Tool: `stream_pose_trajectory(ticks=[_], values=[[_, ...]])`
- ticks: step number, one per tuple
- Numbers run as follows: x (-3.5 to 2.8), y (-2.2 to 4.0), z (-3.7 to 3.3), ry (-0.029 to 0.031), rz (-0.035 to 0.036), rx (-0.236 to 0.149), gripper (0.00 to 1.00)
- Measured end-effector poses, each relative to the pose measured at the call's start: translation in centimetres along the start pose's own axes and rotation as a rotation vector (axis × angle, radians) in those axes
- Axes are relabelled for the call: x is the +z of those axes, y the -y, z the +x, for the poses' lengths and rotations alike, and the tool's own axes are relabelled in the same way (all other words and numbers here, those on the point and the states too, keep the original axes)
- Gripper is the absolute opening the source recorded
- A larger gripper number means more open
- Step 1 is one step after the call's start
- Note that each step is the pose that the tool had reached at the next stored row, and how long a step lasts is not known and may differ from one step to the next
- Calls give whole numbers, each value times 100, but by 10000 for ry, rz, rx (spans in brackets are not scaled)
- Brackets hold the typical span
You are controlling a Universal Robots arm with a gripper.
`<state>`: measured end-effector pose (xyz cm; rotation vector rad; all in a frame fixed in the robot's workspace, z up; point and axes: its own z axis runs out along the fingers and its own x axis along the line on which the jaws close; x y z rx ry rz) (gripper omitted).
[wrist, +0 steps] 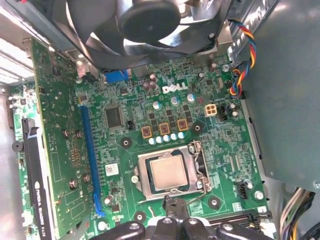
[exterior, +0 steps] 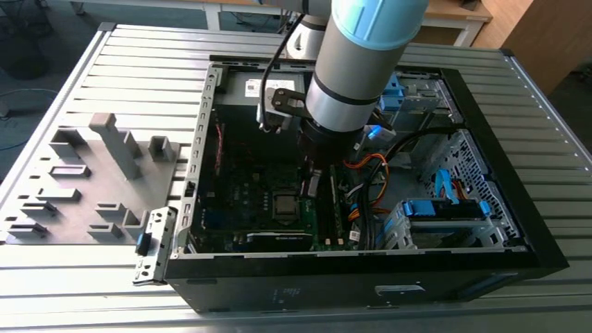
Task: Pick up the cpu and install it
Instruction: 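Install the first cpu locking lever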
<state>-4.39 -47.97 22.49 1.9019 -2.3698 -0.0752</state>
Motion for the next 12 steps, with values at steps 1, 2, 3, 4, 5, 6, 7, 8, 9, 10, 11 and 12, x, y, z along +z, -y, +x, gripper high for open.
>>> stream_pose_trajectory(ticks=[1, 2, 3, 4, 5, 6, 7, 8, 9, 10, 11, 12], values=[[11, 2, 3, -1, 0, 0, 11], [23, 4, 5, -3, 0, 0, 11], [35, 5, 7, -4, 1, 0, 11], [41, 6, 8, -6, 1, 1, 11], [42, 6, 8, -7, 1, 1, 11], [43, 7, 9, -9, 1, 1, 11], [48, 8, 13, -7, 2, 1, 11], [55, 10, 21, -5, 2, -1, 11], [61, 12, 31, -5, 2, -1, 11], [64, 12, 37, -6, 2, 0, 11], [65, 12, 37, -6, 1, 1, 11], [67, 12, 37, -8, 1, 1, 11]])
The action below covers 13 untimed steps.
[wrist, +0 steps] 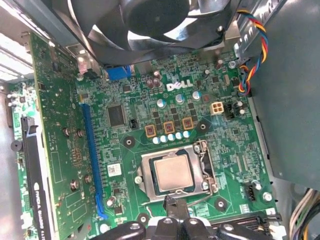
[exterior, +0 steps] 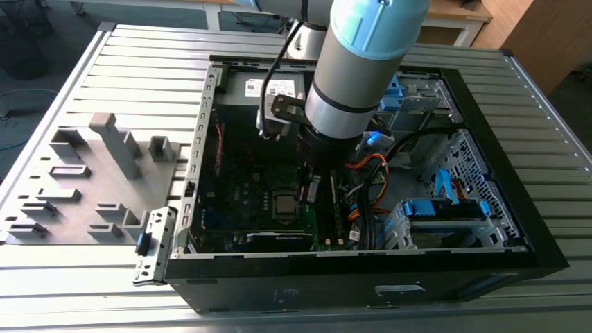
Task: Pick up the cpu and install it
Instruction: 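Install the first cpu locking lever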
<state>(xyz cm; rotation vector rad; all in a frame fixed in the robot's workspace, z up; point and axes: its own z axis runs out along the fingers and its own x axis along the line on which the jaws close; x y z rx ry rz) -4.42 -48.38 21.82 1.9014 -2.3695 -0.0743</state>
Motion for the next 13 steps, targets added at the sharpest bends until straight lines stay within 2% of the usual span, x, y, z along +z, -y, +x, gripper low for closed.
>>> stream_pose_trajectory(ticks=[4, 13], values=[[45, 6, 2, -15, 4, 1, 11], [65, 8, 1, -68, 15, 7, 11]])
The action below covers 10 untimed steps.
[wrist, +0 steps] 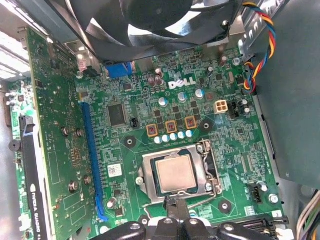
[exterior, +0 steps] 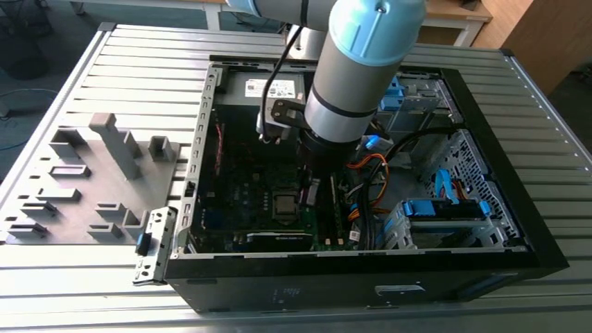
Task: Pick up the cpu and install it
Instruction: 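Install the first cpu locking lever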
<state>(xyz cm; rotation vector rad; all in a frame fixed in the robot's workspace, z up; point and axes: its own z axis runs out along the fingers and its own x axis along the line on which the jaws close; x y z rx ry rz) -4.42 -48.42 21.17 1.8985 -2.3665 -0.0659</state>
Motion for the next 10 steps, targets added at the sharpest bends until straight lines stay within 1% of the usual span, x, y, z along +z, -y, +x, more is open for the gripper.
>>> stream_pose_trajectory(ticks=[3, 7, 10], values=[[2, 0, 0, -8, 1, 1, 11], [40, 4, 4, -7, 2, 3, 11], [52, 6, 3, -20, 4, 3, 11]])
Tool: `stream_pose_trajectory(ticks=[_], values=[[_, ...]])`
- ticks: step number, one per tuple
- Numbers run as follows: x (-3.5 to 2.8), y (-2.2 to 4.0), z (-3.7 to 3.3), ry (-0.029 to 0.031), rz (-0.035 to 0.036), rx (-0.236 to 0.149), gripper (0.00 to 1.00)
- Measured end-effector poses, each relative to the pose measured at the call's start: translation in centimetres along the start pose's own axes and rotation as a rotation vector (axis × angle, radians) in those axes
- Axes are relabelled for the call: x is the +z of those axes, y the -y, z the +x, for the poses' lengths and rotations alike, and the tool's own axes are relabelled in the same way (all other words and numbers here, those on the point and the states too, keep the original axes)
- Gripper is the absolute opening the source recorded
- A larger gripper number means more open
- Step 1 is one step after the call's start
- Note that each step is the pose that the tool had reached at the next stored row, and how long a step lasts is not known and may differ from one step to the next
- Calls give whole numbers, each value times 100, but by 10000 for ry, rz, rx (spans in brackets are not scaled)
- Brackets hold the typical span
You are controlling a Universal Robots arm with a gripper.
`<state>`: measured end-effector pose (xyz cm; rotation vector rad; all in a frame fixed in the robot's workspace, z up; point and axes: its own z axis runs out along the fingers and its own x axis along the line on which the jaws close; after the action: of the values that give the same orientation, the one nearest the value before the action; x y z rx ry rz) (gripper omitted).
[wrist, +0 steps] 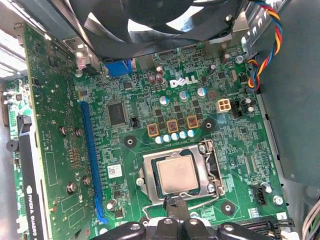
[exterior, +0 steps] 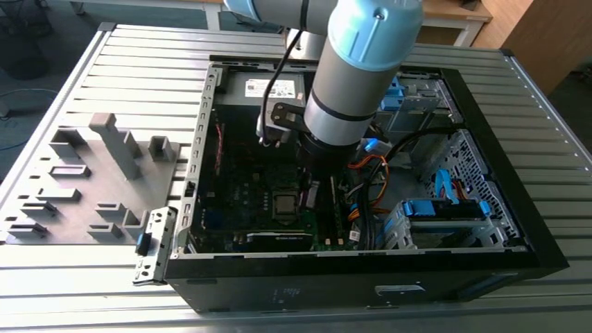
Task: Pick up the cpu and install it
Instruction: 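Install the first cpu locking lever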
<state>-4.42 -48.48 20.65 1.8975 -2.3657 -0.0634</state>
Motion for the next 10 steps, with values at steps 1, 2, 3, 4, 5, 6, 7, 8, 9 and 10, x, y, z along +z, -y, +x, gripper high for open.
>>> stream_pose_trajectory(ticks=[1, 2, 3, 4, 5, 6, 7, 8, 9, 10], values=[[9, 1, 0, -2, 0, 0, 11], [19, 2, 0, -3, 0, 0, 11], [27, 3, 1, -5, 1, 1, 11], [29, 3, 1, -7, 1, 1, 11], [29, 3, 1, -7, 1, 1, 11], [30, 3, 1, -8, 0, 1, 11], [31, 5, 4, -5, 1, 0, 11], [33, 7, 11, 0, 1, -1, 11], [33, 8, 18, 0, 1, -1, 11], [34, 8, 23, -4, 1, 1, 11]])
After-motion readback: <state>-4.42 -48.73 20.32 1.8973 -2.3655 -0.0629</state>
